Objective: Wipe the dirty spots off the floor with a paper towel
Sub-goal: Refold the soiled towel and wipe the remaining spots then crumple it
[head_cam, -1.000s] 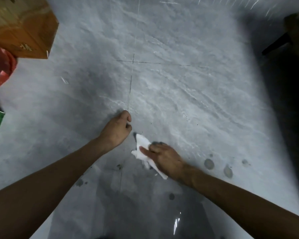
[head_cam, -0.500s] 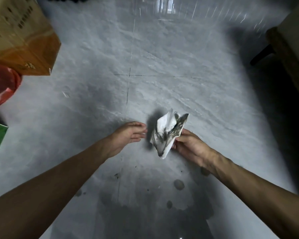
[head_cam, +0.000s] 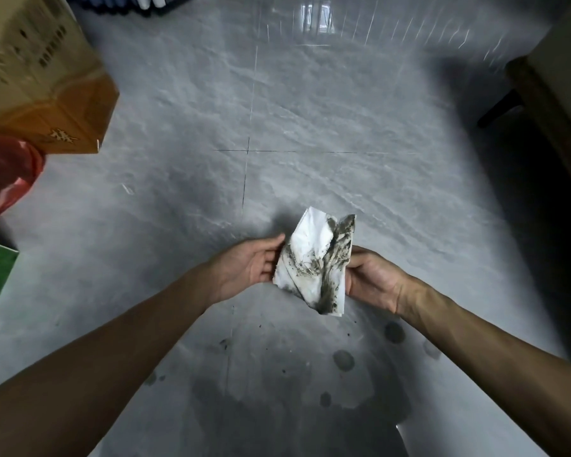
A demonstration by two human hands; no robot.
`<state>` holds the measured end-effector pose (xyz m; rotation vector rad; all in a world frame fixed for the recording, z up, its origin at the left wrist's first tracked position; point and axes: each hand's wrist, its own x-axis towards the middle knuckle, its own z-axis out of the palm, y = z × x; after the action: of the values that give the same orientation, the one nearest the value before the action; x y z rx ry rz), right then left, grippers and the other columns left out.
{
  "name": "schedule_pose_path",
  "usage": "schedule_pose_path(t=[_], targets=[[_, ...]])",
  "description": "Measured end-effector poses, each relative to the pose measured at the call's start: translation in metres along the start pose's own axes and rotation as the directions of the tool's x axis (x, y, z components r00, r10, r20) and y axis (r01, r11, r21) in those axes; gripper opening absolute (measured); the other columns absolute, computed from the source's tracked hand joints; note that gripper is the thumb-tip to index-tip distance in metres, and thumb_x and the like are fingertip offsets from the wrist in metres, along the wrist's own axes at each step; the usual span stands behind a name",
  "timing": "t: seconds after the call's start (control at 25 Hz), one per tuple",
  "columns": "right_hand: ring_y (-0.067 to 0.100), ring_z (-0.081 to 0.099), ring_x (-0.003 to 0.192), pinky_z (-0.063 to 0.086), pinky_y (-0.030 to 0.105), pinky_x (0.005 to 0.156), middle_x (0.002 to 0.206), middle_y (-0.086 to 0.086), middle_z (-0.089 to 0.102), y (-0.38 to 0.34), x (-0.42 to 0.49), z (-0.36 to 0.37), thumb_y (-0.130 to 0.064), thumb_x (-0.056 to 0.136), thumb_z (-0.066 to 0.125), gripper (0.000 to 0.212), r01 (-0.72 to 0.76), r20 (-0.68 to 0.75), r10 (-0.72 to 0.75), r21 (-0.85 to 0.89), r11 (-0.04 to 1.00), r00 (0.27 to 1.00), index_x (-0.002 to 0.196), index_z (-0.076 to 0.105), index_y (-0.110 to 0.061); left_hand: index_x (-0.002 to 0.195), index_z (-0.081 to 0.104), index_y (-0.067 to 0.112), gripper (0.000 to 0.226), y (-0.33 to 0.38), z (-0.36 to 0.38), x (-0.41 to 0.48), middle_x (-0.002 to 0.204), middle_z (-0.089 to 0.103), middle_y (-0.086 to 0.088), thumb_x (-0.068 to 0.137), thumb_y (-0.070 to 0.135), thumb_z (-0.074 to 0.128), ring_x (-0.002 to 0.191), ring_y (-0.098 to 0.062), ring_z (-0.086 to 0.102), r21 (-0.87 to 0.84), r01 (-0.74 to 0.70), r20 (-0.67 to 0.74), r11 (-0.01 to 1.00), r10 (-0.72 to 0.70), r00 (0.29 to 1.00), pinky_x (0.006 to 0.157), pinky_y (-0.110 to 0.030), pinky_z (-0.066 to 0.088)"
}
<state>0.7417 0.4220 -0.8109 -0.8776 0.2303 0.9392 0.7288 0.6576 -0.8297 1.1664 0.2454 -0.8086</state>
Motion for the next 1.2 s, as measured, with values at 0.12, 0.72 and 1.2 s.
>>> schedule_pose_path(t=[0.12, 0.72, 1.2], targets=[[0.026, 0.071, 0.091, 0.058, 0.039, 0.083, 0.1, 0.019, 0.072, 0.005, 0.008, -0.004, 0.008, 0.071, 0.048, 0.038, -0.013, -0.042, 0.012, -0.019, 1.0, 0.999, 0.106, 0.062, 0.005, 0.105, 0.069, 0.012, 0.037, 0.0, 0.002, -0.001, 0.108, 0.07, -0.013, 0.08, 0.039, 0.067, 0.091, -0.022, 0.067, 0.045, -0.044, -0.061, 0.998, 0.046, 0.997, 0.086, -0.036, 0.052], [0.026, 0.073, 0.085, 0.06, 0.035, 0.072, 0.099, 0.018, 0.072, -0.005, 0.006, -0.024, -0.032, 0.094, 0.049, 0.042, -0.062, -0.026, 0.061, -0.008, 0.998, 0.998, 0.11, 0.064, 0.004, 0.112, 0.064, 0.0, 0.029, 0.006, -0.009, -0.008, 0.102, 0.072, -0.018, 0.088, 0.017, 0.062, 0.079, -0.025, 0.072, 0.083, -0.035, -0.216, 0.996, 0.052, 0.975, 0.062, -0.032, 0.057], [0.018, 0.073, 0.067, 0.059, 0.026, 0.058, 0.08, 0.013, 0.075, -0.009, 0.014, -0.026, 0.0, 0.091, 0.055, 0.01, 0.082, -0.22, -0.146, -0.277, 0.957, 0.964, 0.095, 0.064, -0.001, 0.105, 0.068, 0.007, 0.018, 0.001, -0.023, -0.009, 0.097, 0.074, -0.016, 0.088, 0.012, 0.063, 0.079, -0.025, 0.073, 0.06, -0.107, -0.309, 0.992, 0.121, 0.943, 0.067, -0.034, 0.061]])
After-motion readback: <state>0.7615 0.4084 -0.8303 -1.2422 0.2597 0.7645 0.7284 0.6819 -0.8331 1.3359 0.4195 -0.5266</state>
